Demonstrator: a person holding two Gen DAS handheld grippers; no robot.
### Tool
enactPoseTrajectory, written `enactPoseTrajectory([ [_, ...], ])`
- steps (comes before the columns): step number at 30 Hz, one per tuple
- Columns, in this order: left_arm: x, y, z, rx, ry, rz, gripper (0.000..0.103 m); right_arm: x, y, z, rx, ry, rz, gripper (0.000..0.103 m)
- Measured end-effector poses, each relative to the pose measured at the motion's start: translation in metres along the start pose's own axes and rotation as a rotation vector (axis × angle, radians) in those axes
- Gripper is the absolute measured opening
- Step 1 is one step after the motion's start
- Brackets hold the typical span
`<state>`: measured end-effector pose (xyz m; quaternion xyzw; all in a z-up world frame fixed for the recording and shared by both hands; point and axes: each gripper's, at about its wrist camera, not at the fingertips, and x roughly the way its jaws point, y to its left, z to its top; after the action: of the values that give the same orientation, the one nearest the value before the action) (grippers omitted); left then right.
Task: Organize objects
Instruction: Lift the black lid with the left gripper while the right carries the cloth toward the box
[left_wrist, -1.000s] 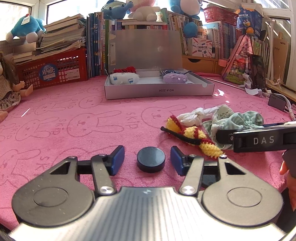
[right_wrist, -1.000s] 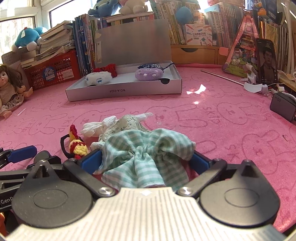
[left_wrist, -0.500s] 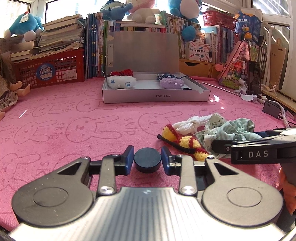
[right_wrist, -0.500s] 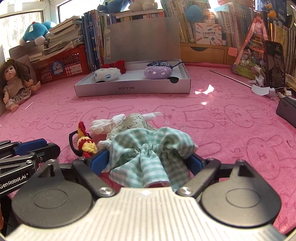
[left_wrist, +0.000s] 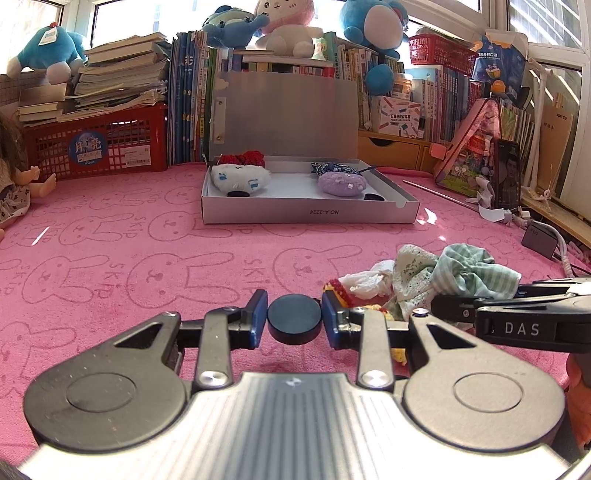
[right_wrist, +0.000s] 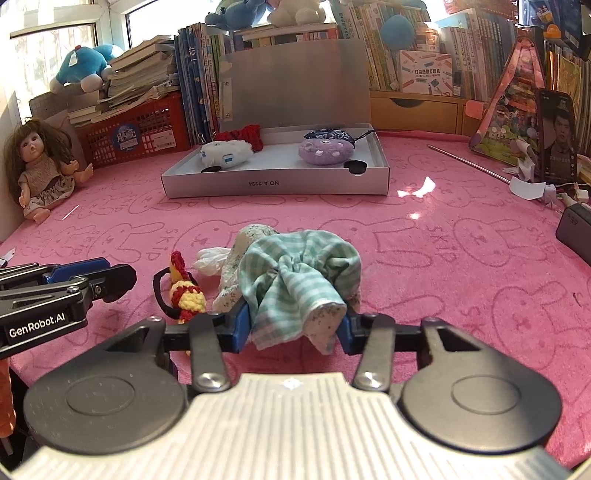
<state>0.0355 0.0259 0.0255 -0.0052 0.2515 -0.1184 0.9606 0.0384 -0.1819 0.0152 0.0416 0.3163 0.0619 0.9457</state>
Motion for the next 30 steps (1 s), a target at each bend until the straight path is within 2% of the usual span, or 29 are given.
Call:
enactPoseTrajectory([
  [6,0.006,0.001,0.011,-0.008,-0.003,0.0,0.037,-0.005,-0.003,0.007,0.022,-0.016,0.013,0.041],
  [30,0.045,0.012,0.072,-0.032,-0.052,-0.008,0.037,-0.001,-0.027,0.053,0.13,-0.077,0.072,0.038],
])
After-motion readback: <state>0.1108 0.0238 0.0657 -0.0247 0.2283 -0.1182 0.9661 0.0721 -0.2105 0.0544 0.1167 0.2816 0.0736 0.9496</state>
